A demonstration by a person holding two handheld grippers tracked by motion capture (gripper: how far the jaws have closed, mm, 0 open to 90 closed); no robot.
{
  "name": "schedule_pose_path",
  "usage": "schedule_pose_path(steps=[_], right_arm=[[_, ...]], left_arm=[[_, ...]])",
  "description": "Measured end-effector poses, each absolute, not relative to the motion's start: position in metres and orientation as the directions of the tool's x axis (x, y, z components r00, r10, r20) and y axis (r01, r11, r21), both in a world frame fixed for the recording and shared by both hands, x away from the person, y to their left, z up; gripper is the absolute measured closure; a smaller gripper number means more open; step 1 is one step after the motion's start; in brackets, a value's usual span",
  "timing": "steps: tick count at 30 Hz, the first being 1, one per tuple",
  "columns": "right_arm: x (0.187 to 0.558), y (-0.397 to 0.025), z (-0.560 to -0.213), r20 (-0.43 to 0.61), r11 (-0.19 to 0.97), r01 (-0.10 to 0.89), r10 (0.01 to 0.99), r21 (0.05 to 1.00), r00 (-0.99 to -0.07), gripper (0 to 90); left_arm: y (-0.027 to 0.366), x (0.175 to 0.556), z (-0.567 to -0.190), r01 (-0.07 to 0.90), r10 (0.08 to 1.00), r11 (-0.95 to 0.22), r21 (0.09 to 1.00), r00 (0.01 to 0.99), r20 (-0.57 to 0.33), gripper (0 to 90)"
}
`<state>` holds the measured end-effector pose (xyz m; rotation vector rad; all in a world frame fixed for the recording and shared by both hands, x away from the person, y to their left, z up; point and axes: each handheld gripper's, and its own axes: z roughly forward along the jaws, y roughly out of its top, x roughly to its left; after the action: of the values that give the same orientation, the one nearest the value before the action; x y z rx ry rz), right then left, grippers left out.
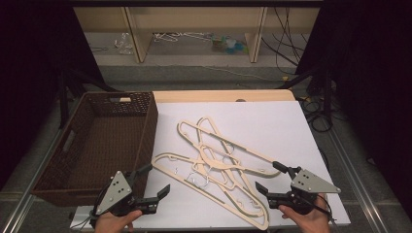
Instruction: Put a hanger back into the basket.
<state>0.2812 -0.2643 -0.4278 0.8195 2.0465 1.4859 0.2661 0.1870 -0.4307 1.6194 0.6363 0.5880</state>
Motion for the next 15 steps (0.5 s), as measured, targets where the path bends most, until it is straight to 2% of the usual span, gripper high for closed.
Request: schedule_pose_path(steps=[7,9,11,15], right_arm=[[0.2835,-0.2651,-0.4288,-0.050,0.248,0.178,0.702,0.952,-0.710,16.5],[0.2833,-0.2643,-0.4300,-0.030,0.256,0.209,0.696,0.944,-0.717,17.2],[0.2847,-0.2649,-0.4302,-0.048,0.262,0.190,0.694,0.946,-0.718,17.3],[0.2867,-0.2636,-0.4326,-0.033,0.274,0.215,0.684,0.938,-0.729,18.6]], left_arm=[[0.1865,0.2661,-0.4311,0.083,0.693,-0.116,0.990,0.721,0.020,16.1],[0.1856,0.2657,-0.4314,0.086,0.692,-0.117,0.989,0.722,0.019,16.1],[0.1853,0.2656,-0.4315,0.087,0.691,-0.116,0.989,0.723,0.018,16.1],[0.1849,0.2657,-0.4313,0.081,0.685,-0.129,0.988,0.728,0.029,16.1]])
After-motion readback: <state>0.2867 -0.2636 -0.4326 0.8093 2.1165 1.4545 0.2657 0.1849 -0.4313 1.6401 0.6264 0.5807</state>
